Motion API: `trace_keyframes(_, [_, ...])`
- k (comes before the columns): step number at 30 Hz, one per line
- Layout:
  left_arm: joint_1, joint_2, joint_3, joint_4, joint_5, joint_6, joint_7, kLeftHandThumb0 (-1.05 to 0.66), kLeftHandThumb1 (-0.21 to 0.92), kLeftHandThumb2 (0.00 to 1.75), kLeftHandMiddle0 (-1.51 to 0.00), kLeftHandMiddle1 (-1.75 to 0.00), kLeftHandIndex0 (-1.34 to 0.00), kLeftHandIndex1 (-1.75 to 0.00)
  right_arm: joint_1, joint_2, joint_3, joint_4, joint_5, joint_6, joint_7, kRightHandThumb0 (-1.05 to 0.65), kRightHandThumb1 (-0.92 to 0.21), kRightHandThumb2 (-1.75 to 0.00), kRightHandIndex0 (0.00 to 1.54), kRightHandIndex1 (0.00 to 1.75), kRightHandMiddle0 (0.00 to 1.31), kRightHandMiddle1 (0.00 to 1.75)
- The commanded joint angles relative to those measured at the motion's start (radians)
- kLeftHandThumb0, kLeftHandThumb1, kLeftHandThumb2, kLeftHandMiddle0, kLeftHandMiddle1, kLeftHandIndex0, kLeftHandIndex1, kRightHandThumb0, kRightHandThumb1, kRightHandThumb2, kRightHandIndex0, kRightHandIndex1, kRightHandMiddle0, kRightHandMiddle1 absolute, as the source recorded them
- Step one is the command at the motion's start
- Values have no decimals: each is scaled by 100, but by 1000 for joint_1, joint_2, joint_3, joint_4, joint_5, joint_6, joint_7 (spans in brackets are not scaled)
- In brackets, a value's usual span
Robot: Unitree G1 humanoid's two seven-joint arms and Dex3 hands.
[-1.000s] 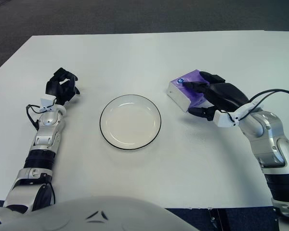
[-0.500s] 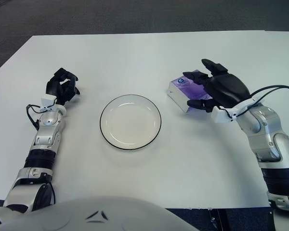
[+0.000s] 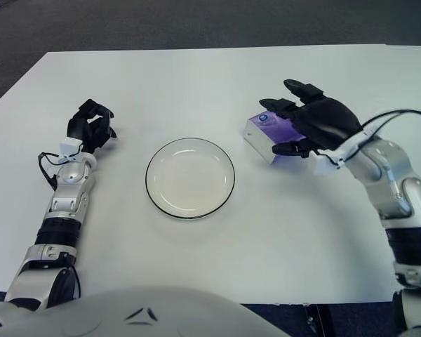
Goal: Put the tissue paper into the plate.
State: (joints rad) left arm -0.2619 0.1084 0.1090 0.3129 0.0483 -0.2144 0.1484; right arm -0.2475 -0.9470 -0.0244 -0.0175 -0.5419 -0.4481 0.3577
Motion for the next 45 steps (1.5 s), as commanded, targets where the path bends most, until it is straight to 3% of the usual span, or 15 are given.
trace_keyframes(1, [136,-48,-14,68,9,0,18,-36,92,50,-87,-175,-62,-174,-65,-40,42,44,50,-11,109,-97,-92,-64,4,0,16,0])
trace_keyframes(12, [145,-47,-18,57,8,1,23,-36,92,50,-86,-175,-62,-174,-170,-23,138,147,226,152,474,-101,-92,-56,1,0,7,0])
trace_keyframes(21, [150,-47,-19,50,7,1,24,-36,92,50,-86,-175,-62,-173,-211,19,163,255,304,196,553,-104,-92,-35,0,0,2,0])
trace_keyframes(29, [155,-45,-17,44,3,3,23,-37,92,50,-86,-175,-63,-173,-226,50,178,311,307,189,536,-105,-92,-27,0,0,1,0])
trace_keyframes(39, [160,-44,-14,33,0,7,22,-37,92,50,-86,-175,-63,-172,-280,104,228,484,258,125,485,-104,-92,-24,0,0,0,0])
trace_keyframes(45, [163,-47,-15,29,3,8,25,-37,92,49,-86,-175,-63,-172,-273,138,230,584,154,-11,212,-103,-92,-21,0,0,0,0])
